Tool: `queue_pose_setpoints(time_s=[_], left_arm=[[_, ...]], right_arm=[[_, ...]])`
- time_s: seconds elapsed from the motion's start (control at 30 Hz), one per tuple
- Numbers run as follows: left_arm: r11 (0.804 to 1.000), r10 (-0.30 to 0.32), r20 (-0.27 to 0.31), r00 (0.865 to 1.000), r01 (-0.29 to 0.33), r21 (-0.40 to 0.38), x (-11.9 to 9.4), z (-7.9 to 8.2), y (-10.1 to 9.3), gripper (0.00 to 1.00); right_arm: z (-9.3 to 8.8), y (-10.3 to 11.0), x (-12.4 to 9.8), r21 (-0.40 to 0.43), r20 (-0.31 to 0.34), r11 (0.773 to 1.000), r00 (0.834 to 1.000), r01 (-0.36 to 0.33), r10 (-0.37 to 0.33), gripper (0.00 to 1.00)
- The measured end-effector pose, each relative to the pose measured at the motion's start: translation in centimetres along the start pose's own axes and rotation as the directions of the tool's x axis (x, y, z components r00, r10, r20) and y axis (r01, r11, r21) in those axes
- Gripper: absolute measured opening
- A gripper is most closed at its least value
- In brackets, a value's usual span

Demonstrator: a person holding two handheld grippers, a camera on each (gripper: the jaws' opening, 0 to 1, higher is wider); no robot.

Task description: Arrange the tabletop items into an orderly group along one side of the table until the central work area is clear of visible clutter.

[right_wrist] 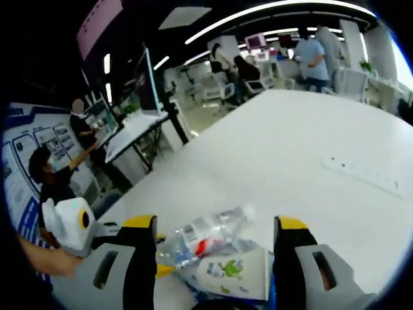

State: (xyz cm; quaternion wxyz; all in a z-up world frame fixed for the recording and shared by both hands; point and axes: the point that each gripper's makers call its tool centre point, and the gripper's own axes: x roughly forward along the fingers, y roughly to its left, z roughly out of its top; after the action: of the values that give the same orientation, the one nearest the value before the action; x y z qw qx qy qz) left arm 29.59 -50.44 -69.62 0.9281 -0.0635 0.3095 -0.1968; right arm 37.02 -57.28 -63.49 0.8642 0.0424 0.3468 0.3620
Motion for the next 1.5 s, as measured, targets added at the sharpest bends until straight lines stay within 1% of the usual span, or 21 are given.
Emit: queue_pose_setpoints(time_s=[0.1, 0.23, 0.3, 0.43, 0.57, 0.63, 0.77, 0.87, 1.03, 1.07, 1.13, 1.2, 1.23, 1.33, 1.37, 1.43, 1.5], left_arm=[[1.000, 0.002, -0.004, 1.000, -0.002, -0.006, -0.3, -0.4, 0.2, 0.36], [0.999, 0.000, 0.006, 1.000, 0.000, -0.053, -0.6, -0.6, 0.5, 0.36], [0.998, -0.002, 0.008, 1.000, 0.003, -0.055, -0.6, -0.7, 0.6, 0.36], [0.992, -0.013, 0.024, 1.000, 0.016, -0.127, -0.5, -0.8, 0.7, 0.36], [0.992, -0.013, 0.023, 1.000, 0.016, -0.127, -0.5, -1.0, 0.8, 0.36], [0.987, -0.017, 0.031, 0.999, 0.022, -0.157, -0.6, -1.0, 0.8, 0.36], [0.986, -0.016, 0.033, 0.999, 0.021, -0.164, -0.7, -1.1, 1.0, 0.36], [0.981, -0.013, 0.043, 0.999, 0.021, -0.194, -0.8, -1.2, 1.2, 0.36], [0.976, -0.014, 0.046, 0.999, 0.023, -0.217, -0.8, -1.4, 1.3, 0.36], [0.971, -0.015, 0.051, 0.999, 0.027, -0.238, -0.8, -1.3, 1.4, 0.36], [0.969, -0.018, 0.052, 0.998, 0.031, -0.244, -0.8, -1.4, 1.4, 0.36], [0.969, -0.021, 0.052, 0.998, 0.033, -0.245, -0.8, -1.5, 1.4, 0.36], [0.964, -0.024, 0.058, 0.998, 0.038, -0.264, -0.8, -1.5, 1.5, 0.36], [0.954, -0.030, 0.064, 0.998, 0.048, -0.295, -0.9, -1.6, 1.6, 0.36], [0.949, -0.032, 0.066, 0.997, 0.051, -0.312, -0.9, -1.6, 1.6, 0.36], [0.935, -0.040, 0.073, 0.997, 0.063, -0.350, -0.9, -1.6, 1.6, 0.36], [0.934, -0.041, 0.074, 0.996, 0.065, -0.351, -1.0, -1.6, 1.7, 0.36]], right_arm=[[-0.5, 0.0, 0.4, 0.016, -0.015, 1.000, 1.000, -0.005, 0.005, 0.71], [-0.9, 0.3, 0.5, 0.013, -0.026, 1.000, 1.000, -0.013, 0.013, 0.70], [-0.9, 0.2, 0.6, 0.018, -0.025, 1.000, 1.000, -0.013, 0.013, 0.70], [-0.8, 0.2, 0.9, 0.024, -0.024, 1.000, 1.000, -0.015, 0.015, 0.70], [-0.8, 0.1, 1.3, 0.028, -0.028, 0.999, 0.999, -0.016, 0.017, 0.70], [-0.7, 0.0, 1.4, 0.027, -0.029, 1.000, 0.999, -0.015, 0.016, 0.70], [-0.7, -0.1, 1.6, 0.027, -0.033, 1.000, 0.999, -0.014, 0.015, 0.70], [-0.8, -0.1, 1.7, 0.029, -0.038, 0.999, 0.999, -0.014, 0.015, 0.70], [-1.3, -0.5, 2.1, 0.038, -0.052, 0.999, 0.999, -0.013, 0.015, 0.70], [-1.4, -0.5, 2.1, 0.038, -0.055, 0.999, 0.998, -0.014, 0.016, 0.70], [-1.5, -0.6, 2.3, 0.042, -0.063, 0.999, 0.998, -0.017, 0.019, 0.70], [-1.5, -0.4, 2.6, 0.053, -0.065, 0.998, 0.997, -0.029, 0.032, 0.69], [-1.4, -0.3, 2.7, 0.061, -0.069, 0.998, 0.997, -0.035, 0.039, 0.68], [-0.9, -0.1, 3.1, 0.122, -0.043, 0.992, 0.998, -0.043, 0.049, 0.68], [-0.6, -0.3, 3.2, 0.142, -0.028, 0.989, 0.999, -0.036, 0.040, 0.68], [-0.4, -0.4, 3.6, 0.189, -0.028, 0.981, 0.999, -0.033, 0.039, 0.68], [-0.3, -0.3, 4.0, 0.212, -0.026, 0.976, 0.998, -0.046, 0.052, 0.66]])
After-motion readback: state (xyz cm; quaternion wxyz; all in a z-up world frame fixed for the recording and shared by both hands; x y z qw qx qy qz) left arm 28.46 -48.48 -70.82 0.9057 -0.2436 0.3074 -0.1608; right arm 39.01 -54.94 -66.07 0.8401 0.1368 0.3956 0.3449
